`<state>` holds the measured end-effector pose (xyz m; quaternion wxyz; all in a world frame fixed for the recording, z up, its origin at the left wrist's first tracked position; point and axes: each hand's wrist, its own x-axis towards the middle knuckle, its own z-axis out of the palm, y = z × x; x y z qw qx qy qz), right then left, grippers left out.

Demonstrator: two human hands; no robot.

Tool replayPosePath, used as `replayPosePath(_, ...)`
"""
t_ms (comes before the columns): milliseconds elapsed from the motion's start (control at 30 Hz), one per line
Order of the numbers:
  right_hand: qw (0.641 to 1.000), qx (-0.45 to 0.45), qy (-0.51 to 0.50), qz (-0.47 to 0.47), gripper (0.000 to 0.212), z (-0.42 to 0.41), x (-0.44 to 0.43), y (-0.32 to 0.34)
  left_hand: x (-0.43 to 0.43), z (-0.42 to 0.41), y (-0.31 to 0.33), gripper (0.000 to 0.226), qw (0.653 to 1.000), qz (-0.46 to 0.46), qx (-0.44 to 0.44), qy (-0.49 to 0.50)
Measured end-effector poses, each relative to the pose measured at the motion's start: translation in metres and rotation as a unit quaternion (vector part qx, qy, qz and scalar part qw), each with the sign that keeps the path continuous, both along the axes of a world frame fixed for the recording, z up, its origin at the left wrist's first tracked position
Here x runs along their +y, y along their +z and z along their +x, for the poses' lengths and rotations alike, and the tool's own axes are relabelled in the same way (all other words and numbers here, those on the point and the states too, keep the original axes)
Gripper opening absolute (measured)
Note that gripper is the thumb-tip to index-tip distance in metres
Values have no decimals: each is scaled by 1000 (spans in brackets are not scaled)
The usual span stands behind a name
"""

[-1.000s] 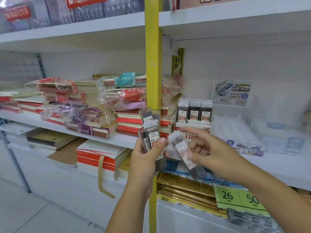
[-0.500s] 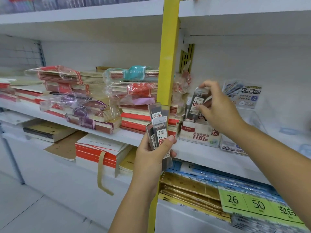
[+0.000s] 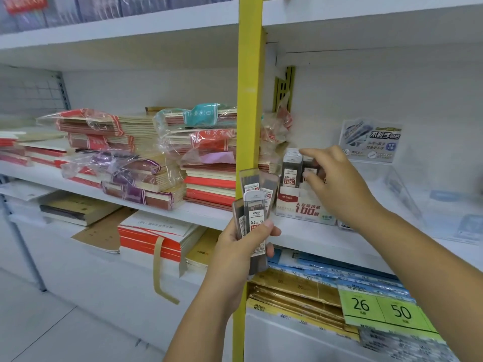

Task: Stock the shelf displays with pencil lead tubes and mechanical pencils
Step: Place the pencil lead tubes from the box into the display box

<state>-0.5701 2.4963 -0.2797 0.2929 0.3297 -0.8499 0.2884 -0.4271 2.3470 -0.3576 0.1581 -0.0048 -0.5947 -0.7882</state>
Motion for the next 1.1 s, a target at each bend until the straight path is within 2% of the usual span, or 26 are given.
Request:
replayPosePath(67,994,-64,65,-55,30,18,9,-6,4,0,-2,26,1000,-4,1,-31)
replayPosePath(200,940,-231,217,-125,21,48,22,-19,16,-3,-6,23,997,-13,-14,-79)
replayPosePath(333,922,-255,239,-166,31,48,29,-23,26,-6,-6,22,992,-19,-16,-122)
replayPosePath(467,908,-266,236,-220,28,44,42,-25,37,-9,-7,30,991,-41,-7,-127)
replayPosePath(633,888,-292,226,-274,25,41,57,-23,39,-13,-5,40,996,39,22,-74)
replayPosePath(767,901,-299,236,-207,46,44,72,-23,33,-14,-2,36,993,105,44,-26)
replayPosePath(933,940,-272,197,-58,54,54,70,-30,32,-10,2,24,995,87,40,8)
replayPosePath(1100,937,-281,209,-5,64,63,56,-34,39,-10,5,30,997,55,51,-8)
